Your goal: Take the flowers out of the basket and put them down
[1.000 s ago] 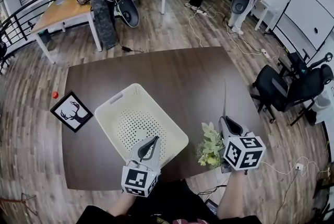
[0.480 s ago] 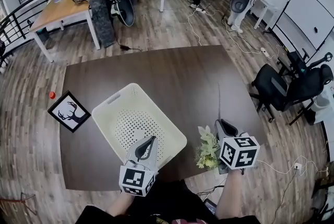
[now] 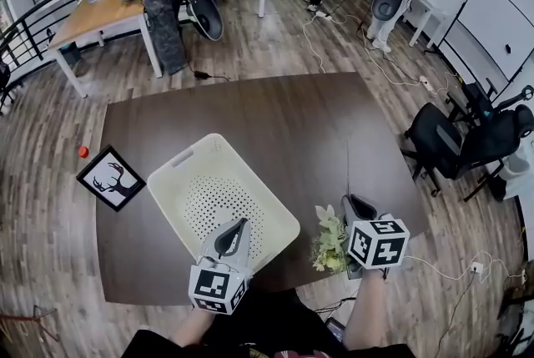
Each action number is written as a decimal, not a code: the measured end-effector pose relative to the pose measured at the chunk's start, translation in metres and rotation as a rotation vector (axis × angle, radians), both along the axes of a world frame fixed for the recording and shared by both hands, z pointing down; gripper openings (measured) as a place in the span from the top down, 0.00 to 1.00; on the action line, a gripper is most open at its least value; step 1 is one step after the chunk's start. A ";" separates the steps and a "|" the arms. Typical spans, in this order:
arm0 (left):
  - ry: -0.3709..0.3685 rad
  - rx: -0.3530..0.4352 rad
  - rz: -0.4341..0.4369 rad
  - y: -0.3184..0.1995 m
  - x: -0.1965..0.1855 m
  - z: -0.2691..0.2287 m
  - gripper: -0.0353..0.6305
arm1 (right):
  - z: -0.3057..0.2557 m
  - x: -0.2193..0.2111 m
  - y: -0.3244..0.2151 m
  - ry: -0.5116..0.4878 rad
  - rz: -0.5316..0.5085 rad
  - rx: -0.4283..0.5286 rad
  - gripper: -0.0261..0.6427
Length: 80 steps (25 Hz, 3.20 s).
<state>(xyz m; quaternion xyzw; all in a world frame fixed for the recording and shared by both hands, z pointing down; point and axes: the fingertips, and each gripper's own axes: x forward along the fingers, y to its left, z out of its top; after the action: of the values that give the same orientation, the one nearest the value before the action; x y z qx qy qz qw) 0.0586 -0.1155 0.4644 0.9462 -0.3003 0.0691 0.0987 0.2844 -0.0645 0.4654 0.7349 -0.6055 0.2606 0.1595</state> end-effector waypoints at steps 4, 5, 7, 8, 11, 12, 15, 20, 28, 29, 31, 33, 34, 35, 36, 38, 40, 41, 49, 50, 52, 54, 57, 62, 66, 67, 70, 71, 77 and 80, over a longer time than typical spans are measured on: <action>-0.006 0.000 -0.007 -0.002 -0.001 0.001 0.94 | 0.006 0.003 -0.001 -0.001 0.005 -0.013 0.90; -0.007 -0.001 -0.008 -0.003 -0.001 0.002 0.94 | 0.008 0.004 -0.001 -0.003 0.005 -0.015 0.90; -0.010 -0.001 -0.011 -0.003 -0.001 0.002 0.94 | 0.011 0.005 -0.002 -0.007 0.004 -0.020 0.90; -0.011 -0.001 -0.013 -0.003 -0.001 0.002 0.94 | 0.013 0.005 -0.002 -0.009 0.004 -0.024 0.90; -0.010 -0.007 -0.019 -0.004 -0.001 0.004 0.94 | 0.019 0.006 -0.003 -0.007 -0.001 -0.037 0.90; -0.008 -0.012 -0.022 -0.005 -0.001 0.004 0.94 | 0.021 0.006 -0.004 -0.004 -0.005 -0.042 0.90; -0.008 -0.021 -0.029 -0.006 -0.002 0.006 0.94 | 0.025 0.006 -0.008 -0.004 -0.017 -0.051 0.90; -0.017 -0.017 -0.033 -0.005 -0.002 0.006 0.94 | 0.036 0.007 -0.008 -0.009 -0.019 -0.073 0.90; -0.014 0.006 -0.033 -0.008 0.003 -0.002 0.94 | 0.052 0.010 -0.010 -0.021 -0.029 -0.092 0.90; -0.017 0.006 -0.035 -0.008 0.002 -0.002 0.94 | 0.054 0.009 -0.011 -0.024 -0.030 -0.094 0.90; -0.020 0.002 -0.041 -0.008 0.001 0.000 0.94 | 0.057 0.010 -0.011 -0.019 -0.033 -0.094 0.90; -0.020 -0.004 -0.051 -0.008 -0.001 0.001 0.94 | 0.059 0.013 -0.011 -0.009 -0.034 -0.098 0.90; -0.022 -0.006 -0.056 -0.008 -0.002 0.001 0.94 | 0.060 0.014 -0.011 -0.008 -0.034 -0.100 0.90; -0.024 -0.008 -0.060 -0.009 -0.003 0.002 0.94 | 0.061 0.014 -0.011 -0.012 -0.033 -0.102 0.90; -0.027 -0.010 -0.064 -0.009 -0.005 0.003 0.94 | 0.062 0.014 -0.011 -0.017 -0.032 -0.103 0.90; -0.032 -0.013 -0.069 -0.010 -0.006 0.004 0.94 | 0.065 0.015 -0.011 -0.023 -0.029 -0.106 0.90; -0.035 -0.013 -0.072 -0.009 -0.007 0.006 0.94 | 0.069 0.016 -0.011 -0.026 -0.028 -0.111 0.90; -0.036 -0.013 -0.073 -0.009 -0.007 0.006 0.94 | 0.072 0.016 -0.011 -0.030 -0.029 -0.114 0.90; -0.050 -0.025 -0.082 -0.008 -0.009 0.011 0.94 | 0.085 0.016 -0.015 -0.045 -0.030 -0.138 0.89; -0.051 -0.026 -0.084 -0.008 -0.010 0.012 0.94 | 0.086 0.016 -0.015 -0.047 -0.031 -0.140 0.89; -0.055 -0.026 -0.086 -0.008 -0.011 0.013 0.94 | 0.090 0.015 -0.014 -0.054 -0.034 -0.145 0.89; -0.058 -0.026 -0.090 -0.008 -0.011 0.013 0.94 | 0.093 0.016 -0.014 -0.064 -0.035 -0.150 0.89; -0.061 -0.026 -0.093 -0.007 -0.011 0.013 0.94 | 0.096 0.016 -0.015 -0.074 -0.036 -0.157 0.89; -0.065 -0.028 -0.099 -0.008 -0.009 0.012 0.94 | 0.102 0.018 -0.016 -0.080 -0.040 -0.176 0.89; -0.066 -0.029 -0.103 -0.011 -0.008 0.014 0.94 | 0.110 0.017 -0.020 -0.090 -0.049 -0.191 0.89; -0.066 -0.031 -0.104 -0.011 -0.008 0.014 0.94 | 0.112 0.017 -0.020 -0.092 -0.050 -0.196 0.89; -0.064 -0.034 -0.109 -0.012 -0.008 0.014 0.94 | 0.119 0.017 -0.021 -0.102 -0.052 -0.210 0.89; -0.062 -0.033 -0.111 -0.012 -0.009 0.013 0.94 | 0.121 0.018 -0.021 -0.105 -0.054 -0.214 0.89; -0.071 -0.032 -0.122 -0.016 -0.010 0.013 0.94 | 0.134 0.021 -0.022 -0.123 -0.050 -0.246 0.89; -0.075 -0.036 -0.126 -0.017 -0.010 0.014 0.94 | 0.141 0.019 -0.024 -0.138 -0.054 -0.254 0.89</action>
<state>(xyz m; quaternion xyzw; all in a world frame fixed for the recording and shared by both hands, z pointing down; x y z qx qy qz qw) 0.0488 -0.1329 0.4783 0.9202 -0.3616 0.1034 0.1083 0.3033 -0.0890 0.6061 0.6725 -0.5969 0.3806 0.2161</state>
